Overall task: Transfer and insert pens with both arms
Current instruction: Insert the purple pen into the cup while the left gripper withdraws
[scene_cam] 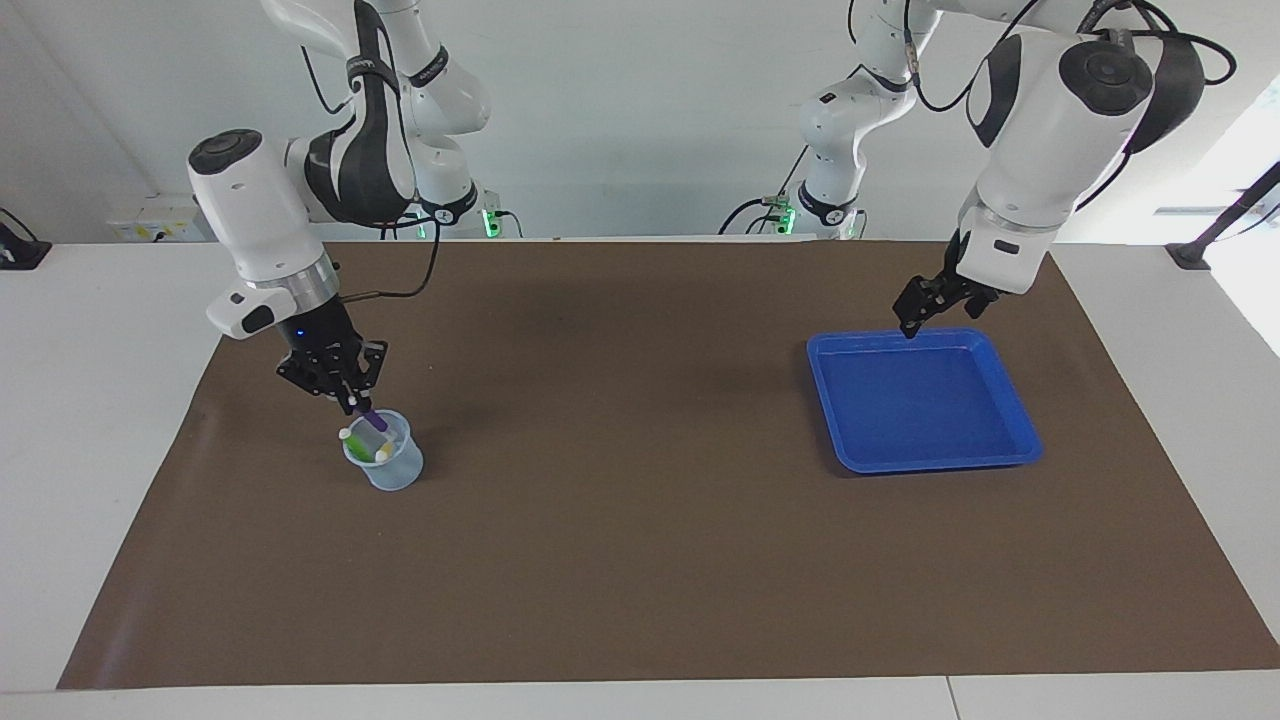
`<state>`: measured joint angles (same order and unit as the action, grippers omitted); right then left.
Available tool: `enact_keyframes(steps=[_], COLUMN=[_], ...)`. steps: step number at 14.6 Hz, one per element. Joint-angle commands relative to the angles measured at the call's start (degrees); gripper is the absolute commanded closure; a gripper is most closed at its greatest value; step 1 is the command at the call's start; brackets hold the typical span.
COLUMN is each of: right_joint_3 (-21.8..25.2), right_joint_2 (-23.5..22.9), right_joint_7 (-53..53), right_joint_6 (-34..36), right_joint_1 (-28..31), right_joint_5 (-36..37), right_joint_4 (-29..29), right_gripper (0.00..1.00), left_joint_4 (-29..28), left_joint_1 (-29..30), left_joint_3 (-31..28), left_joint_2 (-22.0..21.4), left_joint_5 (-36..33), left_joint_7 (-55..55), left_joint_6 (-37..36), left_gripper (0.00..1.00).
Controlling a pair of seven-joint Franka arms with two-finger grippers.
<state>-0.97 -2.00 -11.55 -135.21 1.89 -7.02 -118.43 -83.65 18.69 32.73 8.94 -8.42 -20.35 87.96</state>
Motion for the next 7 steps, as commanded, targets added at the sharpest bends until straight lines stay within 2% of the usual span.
enact_keyframes(steps=[1,3,4,7], right_joint_3=[-0.17,-0.26,-0.26,-0.35], right_joint_2=[-1.34,-2.39,-2.75,-2.57], right_joint_7=[-4.43,-5.94,-5.94,-6.03], right_joint_6=[-3.65,-5.32,-5.59,-6.82], right_joint_1=[0.30,0.22,0.04,-0.31], right_joint_5=[0.95,0.95,1.04,1.04], right_joint_4=[-1.36,-1.45,-1.71,-3.03], right_gripper=[1.00,1.00,1.00,1.00], left_joint_4=[4.02,2.19,-0.96,-13.61], left_joint_1=[-12.06,-15.42,-15.96,-17.89], left_joint_3=[-13.35,-17.77,-18.83,-21.04], left_joint_2=[-4.17,-8.22,-9.71,-15.69], left_joint_5=[1.28,4.54,6.12,10.61], left_joint_7=[6.97,12.41,13.57,12.53], left_joint_6=[-5.15,-4.64,-3.42,7.81], left_gripper=[0.00,0.00,0.00,0.00])
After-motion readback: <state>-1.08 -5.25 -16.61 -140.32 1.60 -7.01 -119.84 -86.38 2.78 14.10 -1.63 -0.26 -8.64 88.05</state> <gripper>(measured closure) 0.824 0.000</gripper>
